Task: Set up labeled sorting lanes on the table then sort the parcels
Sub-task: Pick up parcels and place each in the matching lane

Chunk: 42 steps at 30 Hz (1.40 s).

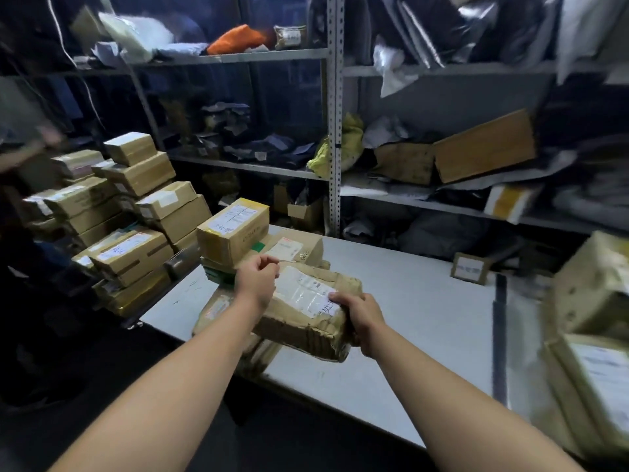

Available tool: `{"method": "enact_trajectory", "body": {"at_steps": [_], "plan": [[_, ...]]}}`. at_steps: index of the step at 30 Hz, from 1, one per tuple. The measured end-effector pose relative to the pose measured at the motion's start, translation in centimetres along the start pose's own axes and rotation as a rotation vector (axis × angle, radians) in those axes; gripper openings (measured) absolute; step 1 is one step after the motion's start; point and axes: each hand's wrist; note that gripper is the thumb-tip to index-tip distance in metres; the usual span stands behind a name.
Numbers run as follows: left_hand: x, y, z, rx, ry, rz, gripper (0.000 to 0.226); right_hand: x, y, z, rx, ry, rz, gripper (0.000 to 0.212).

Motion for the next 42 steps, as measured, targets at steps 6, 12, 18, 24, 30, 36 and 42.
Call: {"method": "enact_trajectory", "body": {"at_steps": [6, 12, 18, 24, 30, 36, 42], "plan": [[-5.5, 7.2, -3.5, 0.032, 0.14, -0.046, 0.009, -5.6, -10.3, 0.3, 0.169, -0.045, -0.11, 0.053], [-13.0, 15.7, -7.1, 0.008, 0.22, 0.15, 0.008, -11.7, -22.3, -0.8, 0.361, -0.12, -0.357, 0.062], [-20.5, 22.9, -9.4, -0.084, 0.265, 0.343, 0.008, -17.2, -31.9, -1.7, 0.545, -0.215, -0.603, 0.053], [-24.4, 27.9, -11.0, -0.098, 0.324, 0.522, 0.012, -18.2, -37.4, -4.4, 0.622, -0.238, -0.75, 0.114], [-25.5, 30.9, -11.2, -0.094, 0.331, 0.625, 0.015, -19.9, -38.3, -5.0, 0.679, -0.232, -0.799, 0.114], [-25.5, 31.8, -10.3, -0.084, 0.336, 0.657, 0.013, -19.6, -38.5, -5.2, 0.689, -0.227, -0.799, 0.117], [-25.4, 31.8, -10.0, -0.088, 0.326, 0.674, 0.015, -18.8, -37.9, -5.5, 0.658, -0.229, -0.782, 0.088]]}}
Point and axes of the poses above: each hand's wrist, its own x-axis towards the middle knuckle, its own y-axis out of the palm, z = x × y, and after that the axes turned 1 degree about -z, right-handed
